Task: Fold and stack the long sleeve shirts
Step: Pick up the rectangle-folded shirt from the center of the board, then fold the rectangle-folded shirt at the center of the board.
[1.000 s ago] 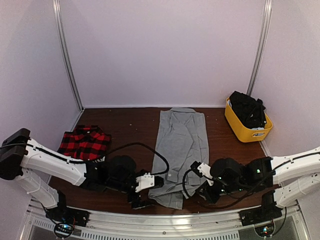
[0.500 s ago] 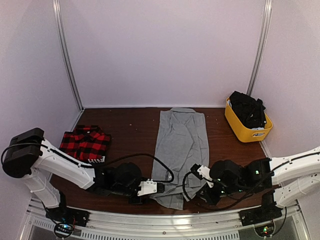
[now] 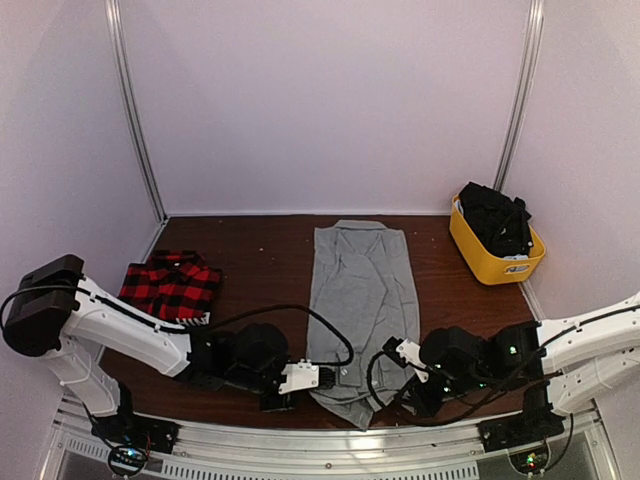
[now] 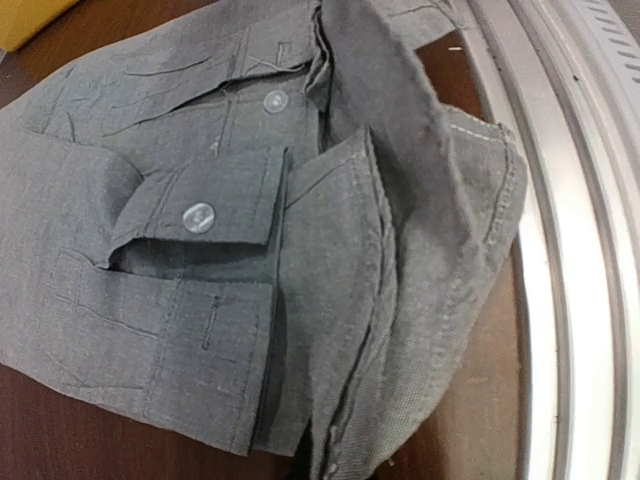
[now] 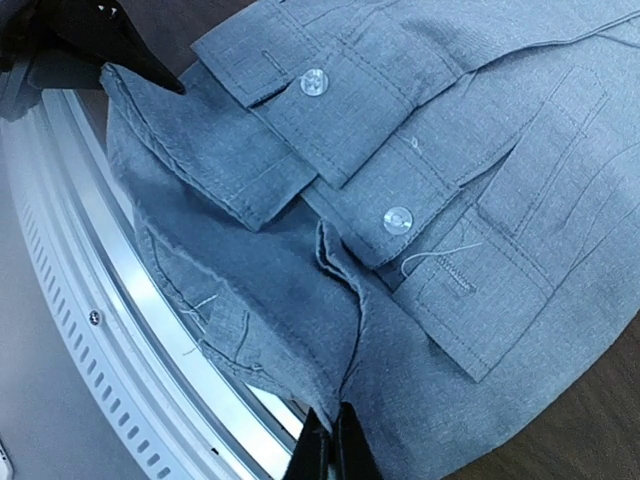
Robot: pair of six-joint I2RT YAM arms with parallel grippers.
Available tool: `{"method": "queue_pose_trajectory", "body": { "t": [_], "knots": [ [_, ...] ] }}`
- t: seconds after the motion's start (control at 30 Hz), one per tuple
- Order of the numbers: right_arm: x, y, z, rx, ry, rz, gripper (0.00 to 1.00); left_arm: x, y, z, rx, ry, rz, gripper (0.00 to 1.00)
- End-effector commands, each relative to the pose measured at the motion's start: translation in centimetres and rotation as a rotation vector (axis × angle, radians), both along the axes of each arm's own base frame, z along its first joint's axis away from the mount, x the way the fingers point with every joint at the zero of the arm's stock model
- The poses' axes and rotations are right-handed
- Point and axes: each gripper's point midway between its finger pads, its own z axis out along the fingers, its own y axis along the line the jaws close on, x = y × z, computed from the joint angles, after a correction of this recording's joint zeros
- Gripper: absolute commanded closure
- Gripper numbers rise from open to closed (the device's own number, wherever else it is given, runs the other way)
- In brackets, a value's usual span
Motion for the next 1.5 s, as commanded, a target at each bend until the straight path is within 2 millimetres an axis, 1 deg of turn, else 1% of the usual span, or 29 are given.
{"method": "queue_pose_trajectory", "body": {
  "t": [0.0,0.03,0.1,0.17,0.23,0.33,0.4,0.47,0.57,0.7,0.77,0.83,0.87,0.9,0.93,0.97,1.0,1.07,1.17,1.27,1.47],
  "knots": [
    [-2.3,0.2,-0.6,0.015,0.081,0.021,1.0,-4.3,-0.5,3.0,-0.052,0.172,-0.054,1.0],
    [-2.9,0.1,-0.6,0.013,0.094,0.03,1.0,-5.2,0.0,3.1,-0.035,0.206,-0.056,1.0],
    [-4.4,0.2,-0.3,0.02,0.132,0.056,1.0,-6.6,0.1,4.1,-0.049,0.25,-0.067,1.0],
    [-5.3,0.4,0.2,0.031,0.158,0.072,1.0,-7.0,0.0,5.3,-0.061,0.301,-0.042,1.0],
    [-5.0,0.2,0.9,0.024,0.142,0.06,1.0,-6.8,-0.1,6.3,-0.078,0.323,-0.002,1.0],
    [-3.4,0.0,2.5,0.01,0.063,0.023,1.0,-5.7,-0.2,7.7,-0.111,0.342,0.043,1.0],
    [-1.9,0.1,4.4,0.004,0.008,-0.001,1.0,-4.0,0.0,8.3,-0.141,0.371,0.09,1.0],
    [-0.1,-0.2,5.6,-0.021,-0.035,-0.024,1.0,-1.7,0.4,8.8,-0.172,0.406,0.153,1.0],
    [3.9,-0.9,7.4,-0.048,-0.094,-0.101,1.0,1.8,1.1,9.4,-0.22,0.428,0.242,1.0],
    [9.7,-2.2,8.5,-0.097,-0.139,-0.184,1.0,6.2,1.6,10.1,-0.268,0.44,0.344,1.0],
    [12.0,-2.5,8.3,-0.131,-0.139,-0.193,1.0,8.6,1.8,10.2,-0.282,0.446,0.396,1.0],
    [14.5,-2.9,7.7,-0.172,-0.141,-0.204,1.0,11.2,2.1,9.9,-0.286,0.456,0.459,1.0],
    [15.9,-3.3,7.2,-0.197,-0.136,-0.216,1.0,12.1,2.2,9.5,-0.282,0.468,0.479,1.0],
    [17.2,-3.4,7.0,-0.204,-0.135,-0.22,1.0,13.1,2.2,8.7,-0.269,0.479,0.503,1.0],
    [18.3,-3.4,6.6,-0.21,-0.133,-0.22,1.0,14.2,2.1,8.5,-0.266,0.484,0.527,1.0],
    [19.4,-3.4,6.2,-0.217,-0.132,-0.219,1.0,14.9,2.1,7.8,-0.25,0.495,0.545,1.0],
    [20.4,-3.4,5.4,-0.23,-0.116,-0.219,1.0,15.6,2.2,7.4,-0.24,0.502,0.561,1.0],
    [22.1,-3.4,4.6,-0.244,-0.107,-0.217,1.0,16.6,2.3,6.4,-0.216,0.517,0.593,1.0],
    [23.9,-3.3,3.4,-0.258,-0.093,-0.216,1.0,17.5,2.6,5.4,-0.198,0.54,0.631,1.0],
    [25.2,-3.3,2.2,-0.266,-0.08,-0.21,1.0,18.2,3.0,4.4,-0.178,0.559,0.677,1.0],
    [27.1,-2.7,1.1,-0.277,-0.082,-0.206,0.99,18.8,3.6,2.9,-0.146,0.586,0.729,1.0]
  ]
}}
